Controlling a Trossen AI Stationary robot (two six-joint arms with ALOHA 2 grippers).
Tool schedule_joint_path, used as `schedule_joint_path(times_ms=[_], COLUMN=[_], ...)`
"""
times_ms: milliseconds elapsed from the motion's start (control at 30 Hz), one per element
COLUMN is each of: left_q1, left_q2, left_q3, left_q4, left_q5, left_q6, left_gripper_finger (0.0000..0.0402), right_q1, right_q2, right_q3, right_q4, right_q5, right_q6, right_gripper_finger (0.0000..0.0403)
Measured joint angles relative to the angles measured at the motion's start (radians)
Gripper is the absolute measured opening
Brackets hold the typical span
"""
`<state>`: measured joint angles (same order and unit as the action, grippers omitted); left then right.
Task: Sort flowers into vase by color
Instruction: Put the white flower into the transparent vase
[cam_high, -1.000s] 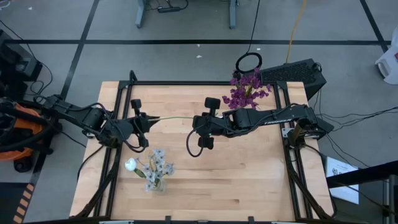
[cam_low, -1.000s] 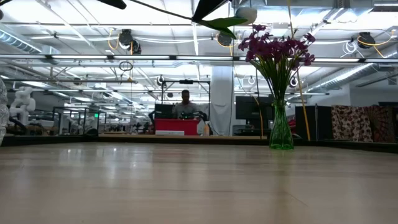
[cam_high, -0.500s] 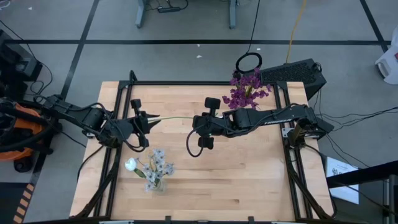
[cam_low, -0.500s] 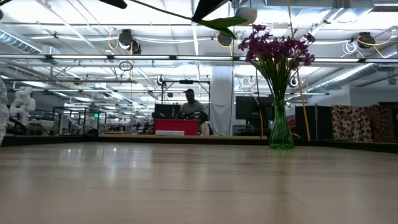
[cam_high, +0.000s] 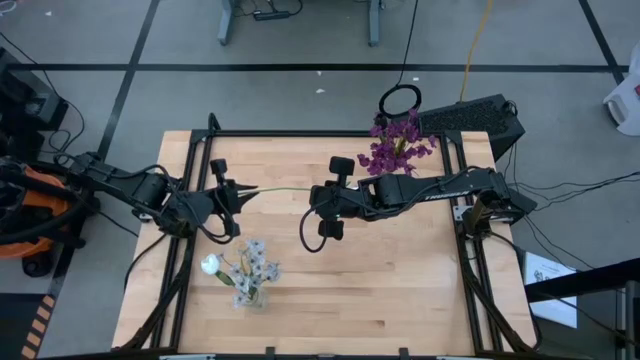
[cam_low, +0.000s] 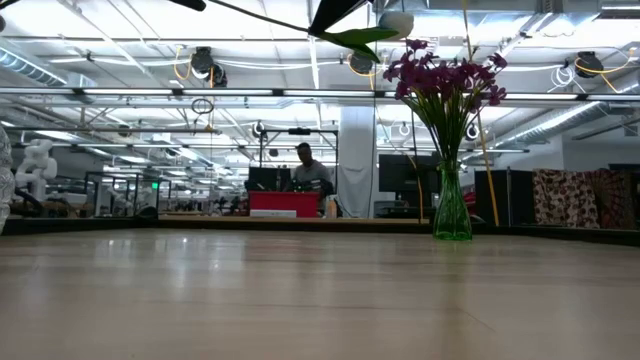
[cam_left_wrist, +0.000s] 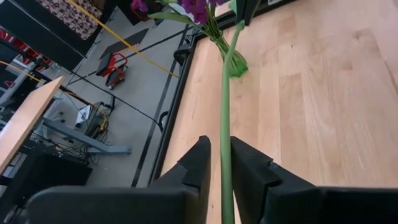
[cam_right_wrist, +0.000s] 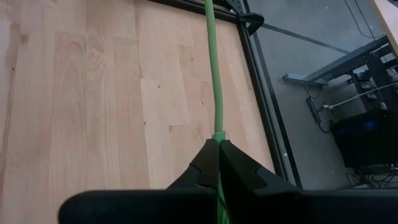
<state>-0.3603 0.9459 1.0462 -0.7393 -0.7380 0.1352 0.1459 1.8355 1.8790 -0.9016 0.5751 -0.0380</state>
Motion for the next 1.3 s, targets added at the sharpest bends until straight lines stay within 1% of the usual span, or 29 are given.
schedule_joint_path(times_ms=[233,400,467,833,933,1000,1067,1200,1300], left_q1=[0.0,0.0,0.0,0.0,0.0,0.0,-0.002,-0.011,-0.029], left_q2=[0.0,0.0,0.0,0.0,0.0,-0.002,-0.012,-0.062,-0.123], left_q3=[0.0,0.0,0.0,0.0,0.0,0.0,-0.001,-0.001,-0.001], left_q4=[0.008,0.007,0.007,0.006,0.004,-0.01,-0.029,-0.039,-0.037], left_q5=[-0.003,-0.003,-0.003,-0.002,-0.001,0.005,0.006,0.014,0.056], left_q6=[-0.009,-0.019,-0.019,-0.018,-0.018,-0.019,-0.024,-0.024,-0.029], left_gripper_finger=[0.0111,0.0116,0.0107,0.0028,0.0009,0.0007,0.0008,0.0008,0.0008], right_q1=[0.0,0.0,0.0,0.0,0.005,0.013,0.03,0.065,0.094], right_q2=[0.0,0.0,0.0,0.0,0.0,0.0,-0.002,-0.025,-0.048], right_q3=[0.0,0.0,0.0,0.0,0.0,0.0,0.0,0.001,0.001], right_q4=[0.0,0.0,0.0,0.0,0.003,0.008,0.008,-0.022,-0.069], right_q5=[0.0,0.0,0.0,-0.002,0.001,0.025,0.073,0.111,0.111], right_q6=[0.0,0.0,0.0,0.003,0.004,-0.001,-0.005,-0.004,0.05], right_gripper_finger=[0.0,0.0,0.0,0.0,0.0006,0.002,0.0045,0.0111,0.0162])
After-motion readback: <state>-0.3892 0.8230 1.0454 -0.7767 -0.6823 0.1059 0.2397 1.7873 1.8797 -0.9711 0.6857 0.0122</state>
